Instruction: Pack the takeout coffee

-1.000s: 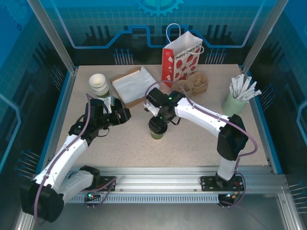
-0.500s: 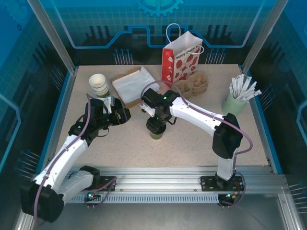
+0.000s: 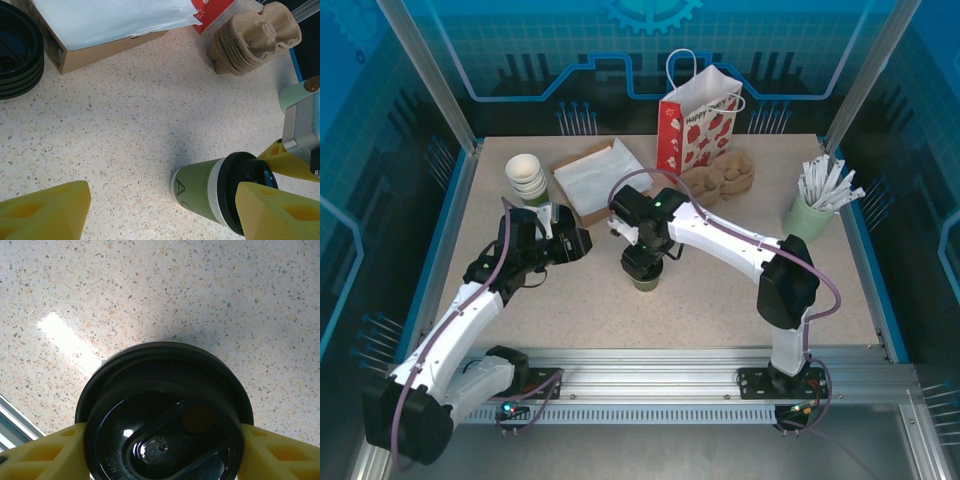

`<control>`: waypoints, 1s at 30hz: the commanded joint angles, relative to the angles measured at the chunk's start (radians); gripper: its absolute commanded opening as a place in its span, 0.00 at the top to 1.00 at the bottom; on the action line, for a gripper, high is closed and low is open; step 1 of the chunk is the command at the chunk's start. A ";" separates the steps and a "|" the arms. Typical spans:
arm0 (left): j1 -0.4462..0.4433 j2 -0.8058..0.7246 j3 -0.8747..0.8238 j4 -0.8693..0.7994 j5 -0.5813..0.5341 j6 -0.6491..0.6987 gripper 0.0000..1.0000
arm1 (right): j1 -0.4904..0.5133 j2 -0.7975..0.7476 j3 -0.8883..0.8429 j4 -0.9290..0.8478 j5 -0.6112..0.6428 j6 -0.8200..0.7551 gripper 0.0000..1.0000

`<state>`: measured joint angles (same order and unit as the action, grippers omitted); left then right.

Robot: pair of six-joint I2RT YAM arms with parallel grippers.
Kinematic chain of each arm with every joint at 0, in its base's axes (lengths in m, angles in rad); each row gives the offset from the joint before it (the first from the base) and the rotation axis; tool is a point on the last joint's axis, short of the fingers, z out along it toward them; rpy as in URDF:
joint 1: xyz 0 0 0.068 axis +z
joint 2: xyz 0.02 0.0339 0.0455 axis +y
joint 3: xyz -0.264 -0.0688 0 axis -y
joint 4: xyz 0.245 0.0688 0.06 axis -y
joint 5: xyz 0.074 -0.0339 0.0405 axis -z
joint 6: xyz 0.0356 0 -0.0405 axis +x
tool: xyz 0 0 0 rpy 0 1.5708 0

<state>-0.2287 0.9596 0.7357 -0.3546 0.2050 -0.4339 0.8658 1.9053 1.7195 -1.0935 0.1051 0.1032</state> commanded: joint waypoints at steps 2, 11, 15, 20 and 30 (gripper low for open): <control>0.008 -0.016 -0.013 -0.008 -0.013 0.030 0.22 | 0.016 0.025 0.031 -0.045 0.011 -0.013 0.35; 0.008 -0.014 -0.011 -0.009 -0.013 0.032 0.22 | 0.014 0.035 0.045 -0.059 0.008 -0.018 0.34; 0.008 -0.015 -0.006 -0.008 -0.011 0.030 0.22 | 0.009 0.030 0.062 -0.065 0.005 -0.017 0.34; 0.008 -0.015 -0.005 -0.008 -0.011 0.032 0.22 | 0.007 0.026 0.078 -0.074 0.007 -0.021 0.35; 0.008 -0.016 -0.010 -0.018 -0.013 0.036 0.22 | 0.008 0.037 0.051 -0.072 0.026 -0.017 0.34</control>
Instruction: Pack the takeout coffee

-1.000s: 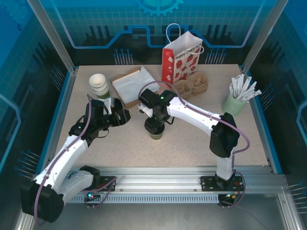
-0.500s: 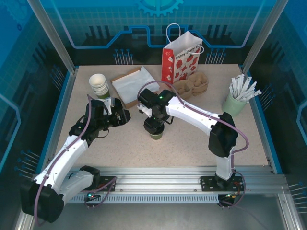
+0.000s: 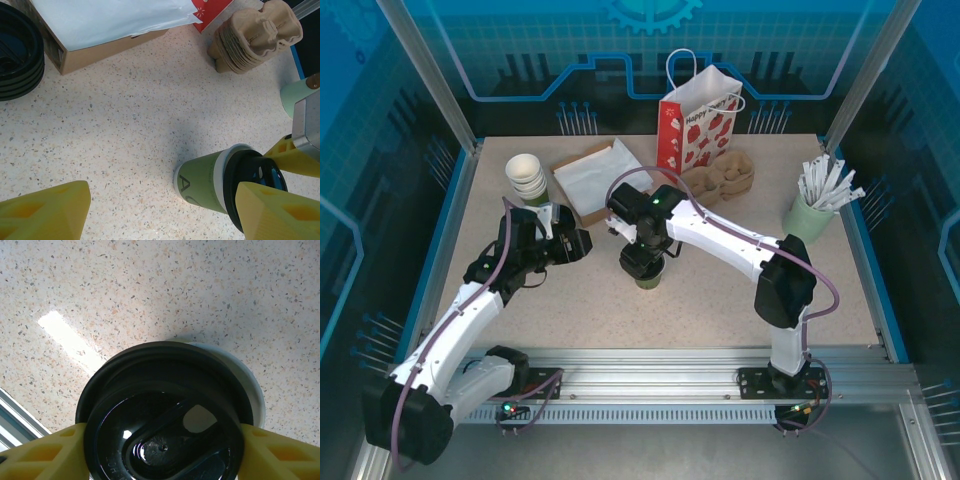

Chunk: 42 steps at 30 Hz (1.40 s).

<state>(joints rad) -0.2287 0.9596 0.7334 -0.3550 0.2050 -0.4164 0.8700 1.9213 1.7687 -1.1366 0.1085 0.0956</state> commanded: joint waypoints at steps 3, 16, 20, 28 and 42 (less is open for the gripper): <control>0.008 -0.018 -0.009 -0.018 -0.013 0.018 0.22 | 0.004 0.022 0.002 -0.037 0.042 -0.008 0.34; 0.008 -0.019 -0.012 -0.016 -0.010 0.014 0.22 | -0.007 0.033 -0.025 -0.035 0.069 -0.014 0.34; 0.008 -0.019 -0.014 -0.011 -0.007 0.012 0.22 | -0.014 0.037 -0.043 -0.025 0.063 -0.014 0.34; 0.008 -0.022 -0.020 -0.014 0.011 -0.006 0.22 | -0.036 0.023 -0.115 -0.002 0.024 -0.019 0.37; -0.074 -0.002 -0.070 -0.005 -0.003 -0.077 0.24 | -0.051 -0.006 -0.287 0.042 -0.040 -0.020 0.42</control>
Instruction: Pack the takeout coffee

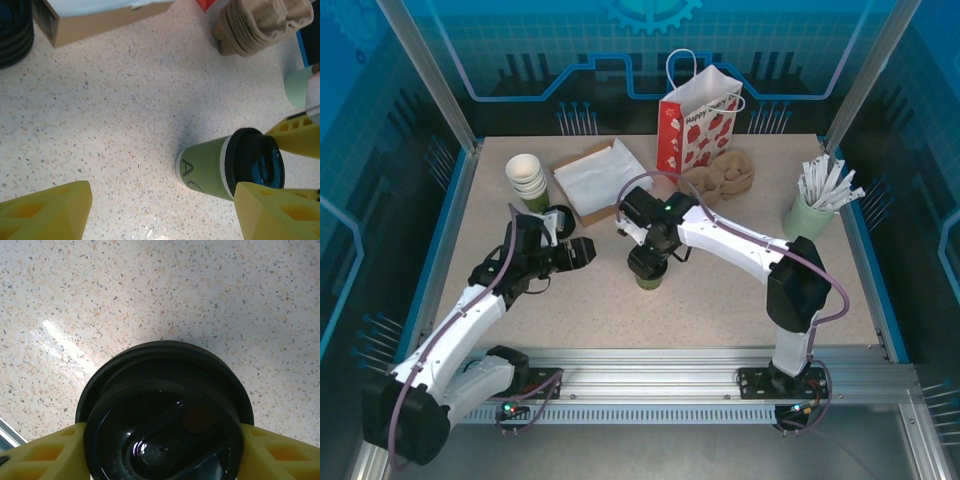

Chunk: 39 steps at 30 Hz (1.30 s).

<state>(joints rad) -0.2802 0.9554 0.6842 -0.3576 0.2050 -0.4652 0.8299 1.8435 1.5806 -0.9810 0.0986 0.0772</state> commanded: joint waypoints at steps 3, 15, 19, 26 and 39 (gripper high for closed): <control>-0.037 0.002 -0.039 0.000 -0.004 -0.041 0.24 | -0.013 0.072 -0.139 -0.093 -0.044 -0.001 0.42; -0.060 0.025 -0.038 -0.004 -0.034 -0.041 0.24 | -0.005 0.050 0.018 -0.126 -0.044 -0.016 0.27; -0.059 0.027 -0.027 -0.002 -0.034 -0.041 0.24 | -0.005 0.044 0.074 -0.138 -0.068 -0.021 0.21; -0.060 0.034 -0.017 0.000 -0.032 -0.038 0.24 | -0.006 0.028 0.122 -0.163 -0.050 -0.028 0.18; -0.122 0.176 -0.007 0.268 0.163 -0.090 0.19 | -0.191 -0.213 -0.129 0.060 -0.418 -0.014 0.18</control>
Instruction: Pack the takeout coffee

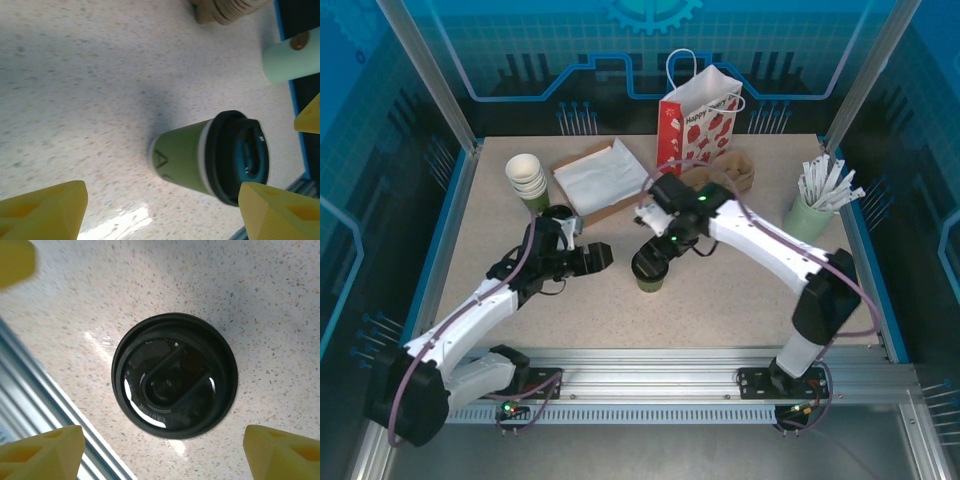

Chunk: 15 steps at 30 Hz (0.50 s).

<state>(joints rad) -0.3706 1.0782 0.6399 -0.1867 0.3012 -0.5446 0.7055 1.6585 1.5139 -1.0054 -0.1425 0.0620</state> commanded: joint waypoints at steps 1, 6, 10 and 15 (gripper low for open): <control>-0.049 0.083 0.050 0.110 0.074 0.004 0.18 | -0.099 -0.032 -0.096 0.116 -0.219 0.006 0.19; -0.104 0.207 0.095 0.157 0.091 0.020 0.19 | -0.197 -0.007 -0.191 0.224 -0.345 0.016 0.23; -0.119 0.276 0.123 0.163 0.093 0.023 0.23 | -0.220 0.029 -0.226 0.265 -0.366 0.018 0.27; -0.122 0.320 0.117 0.145 0.082 0.031 0.33 | -0.229 0.058 -0.255 0.293 -0.367 0.027 0.34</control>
<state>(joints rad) -0.4854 1.3785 0.7349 -0.0441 0.3664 -0.5404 0.4896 1.7035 1.2739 -0.7567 -0.4641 0.0822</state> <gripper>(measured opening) 0.688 0.666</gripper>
